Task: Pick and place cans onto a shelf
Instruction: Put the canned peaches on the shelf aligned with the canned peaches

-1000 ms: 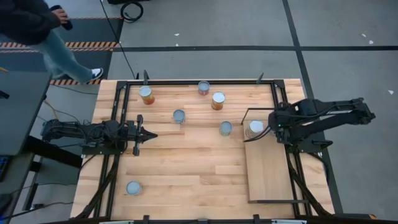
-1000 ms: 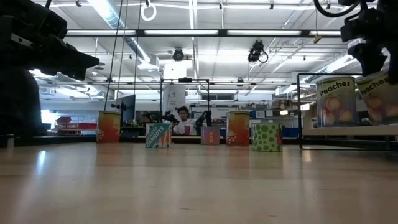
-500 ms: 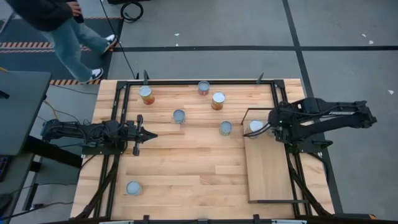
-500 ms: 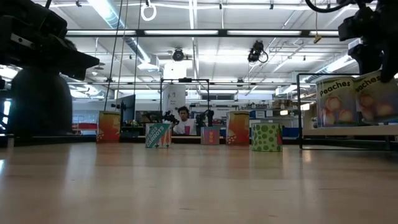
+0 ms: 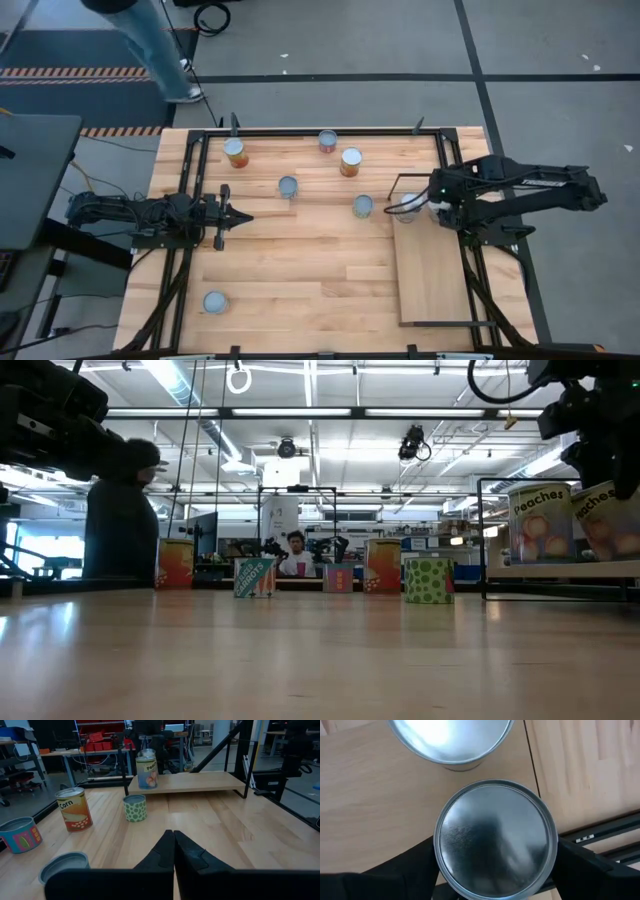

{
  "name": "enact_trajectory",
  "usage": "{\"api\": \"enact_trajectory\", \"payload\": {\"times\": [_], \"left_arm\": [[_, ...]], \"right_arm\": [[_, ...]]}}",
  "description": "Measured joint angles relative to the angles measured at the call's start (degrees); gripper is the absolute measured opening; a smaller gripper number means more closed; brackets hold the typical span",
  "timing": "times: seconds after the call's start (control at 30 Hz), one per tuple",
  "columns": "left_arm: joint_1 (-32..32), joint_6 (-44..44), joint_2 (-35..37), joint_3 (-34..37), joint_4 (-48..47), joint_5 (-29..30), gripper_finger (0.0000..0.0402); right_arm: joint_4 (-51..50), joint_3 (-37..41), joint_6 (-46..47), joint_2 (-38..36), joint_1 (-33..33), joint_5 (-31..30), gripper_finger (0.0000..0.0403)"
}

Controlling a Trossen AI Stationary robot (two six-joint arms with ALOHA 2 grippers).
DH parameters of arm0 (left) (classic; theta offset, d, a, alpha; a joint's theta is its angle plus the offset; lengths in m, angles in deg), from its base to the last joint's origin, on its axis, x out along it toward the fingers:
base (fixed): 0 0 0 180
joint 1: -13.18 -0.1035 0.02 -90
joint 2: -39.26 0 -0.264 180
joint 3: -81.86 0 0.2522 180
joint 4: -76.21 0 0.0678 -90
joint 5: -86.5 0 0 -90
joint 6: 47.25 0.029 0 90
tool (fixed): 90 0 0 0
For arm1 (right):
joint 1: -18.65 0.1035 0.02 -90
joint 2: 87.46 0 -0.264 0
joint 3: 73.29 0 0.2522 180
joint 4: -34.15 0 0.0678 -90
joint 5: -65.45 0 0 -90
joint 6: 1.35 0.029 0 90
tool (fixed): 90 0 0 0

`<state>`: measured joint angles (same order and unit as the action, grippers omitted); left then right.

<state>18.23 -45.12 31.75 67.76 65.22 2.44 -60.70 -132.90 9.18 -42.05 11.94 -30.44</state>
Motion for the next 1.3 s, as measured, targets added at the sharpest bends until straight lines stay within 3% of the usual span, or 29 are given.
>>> {"api": "enact_trajectory", "payload": {"times": [0.27, 0.67, 0.93, 1.3], "left_arm": [[0.0, 0.0, 0.0, 0.0, 0.0, 0.0, 0.0005], [0.0, -0.9, 0.0, 0.0, 0.0, 0.0, 0.0005], [0.0, -21.6, 0.0, 0.0, 5.8, -0.5, 0.0005], [0.0, -14.7, 0.0, 0.0, 4.5, -1.2, 0.0005]], "right_arm": [[-0.2, 0.0, 0.0, 0.2, -0.8, 0.1, 0.0351], [-0.4, 0.0, -0.4, 0.2, -0.8, 1.1, 0.0350], [-1.1, 0.0, -0.4, 0.3, -0.8, 1.8, 0.0350], [-1.7, 0.0, -0.4, 0.4, -0.8, 2.6, 0.0350]]}}
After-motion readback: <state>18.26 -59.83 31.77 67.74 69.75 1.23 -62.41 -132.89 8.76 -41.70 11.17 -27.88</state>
